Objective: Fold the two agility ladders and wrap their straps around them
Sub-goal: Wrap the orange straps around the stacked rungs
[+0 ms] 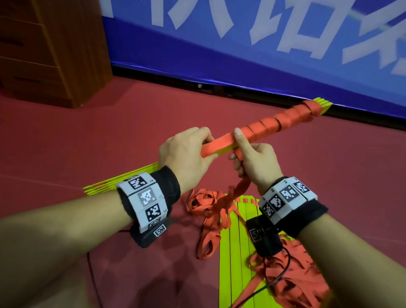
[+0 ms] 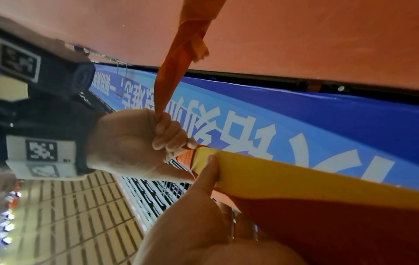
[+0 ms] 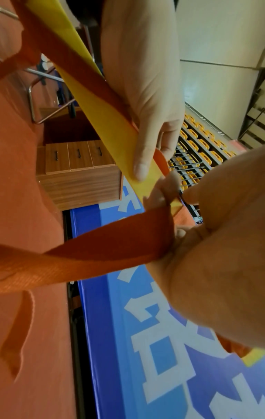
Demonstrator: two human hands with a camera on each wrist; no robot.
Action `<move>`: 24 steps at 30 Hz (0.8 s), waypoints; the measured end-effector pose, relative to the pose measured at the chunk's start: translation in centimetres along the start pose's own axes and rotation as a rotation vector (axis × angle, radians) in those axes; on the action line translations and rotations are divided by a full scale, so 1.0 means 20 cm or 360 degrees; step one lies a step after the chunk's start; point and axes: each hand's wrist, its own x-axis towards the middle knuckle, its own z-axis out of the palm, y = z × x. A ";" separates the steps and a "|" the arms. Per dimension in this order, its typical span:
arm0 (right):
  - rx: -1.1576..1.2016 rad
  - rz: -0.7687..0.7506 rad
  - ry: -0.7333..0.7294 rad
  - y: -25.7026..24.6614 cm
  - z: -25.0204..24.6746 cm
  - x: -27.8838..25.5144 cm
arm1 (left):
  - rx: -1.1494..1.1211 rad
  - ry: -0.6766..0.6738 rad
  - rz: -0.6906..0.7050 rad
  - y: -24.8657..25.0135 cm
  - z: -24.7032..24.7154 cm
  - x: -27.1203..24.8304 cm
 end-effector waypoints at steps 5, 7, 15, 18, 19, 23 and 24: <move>0.0071 -0.0103 -0.0037 0.02 0.02 0.01 | 0.0017 -0.0018 0.0085 -0.01 0.00 -0.02; 0.0080 -0.0120 -0.0026 0.03 0.02 0.02 | -0.0025 -0.0099 0.0063 -0.02 0.00 -0.01; 0.0051 -0.0216 -0.0066 0.05 -0.03 0.03 | -0.0616 -0.0654 -0.0161 -0.06 -0.01 0.07; 0.0027 -0.0263 -0.0130 0.05 -0.03 0.01 | -0.0767 -0.0777 -0.0252 -0.10 -0.01 0.09; 0.0008 -0.0282 -0.0140 0.05 -0.03 0.01 | -0.0917 -0.0823 -0.0316 -0.11 -0.01 0.09; -0.0001 -0.0325 -0.0166 0.04 -0.04 0.00 | -0.1375 -0.1058 -0.0538 -0.10 -0.04 0.08; -0.0008 -0.0331 -0.0170 0.04 -0.04 0.00 | -0.1423 -0.1128 -0.0553 -0.10 -0.05 0.08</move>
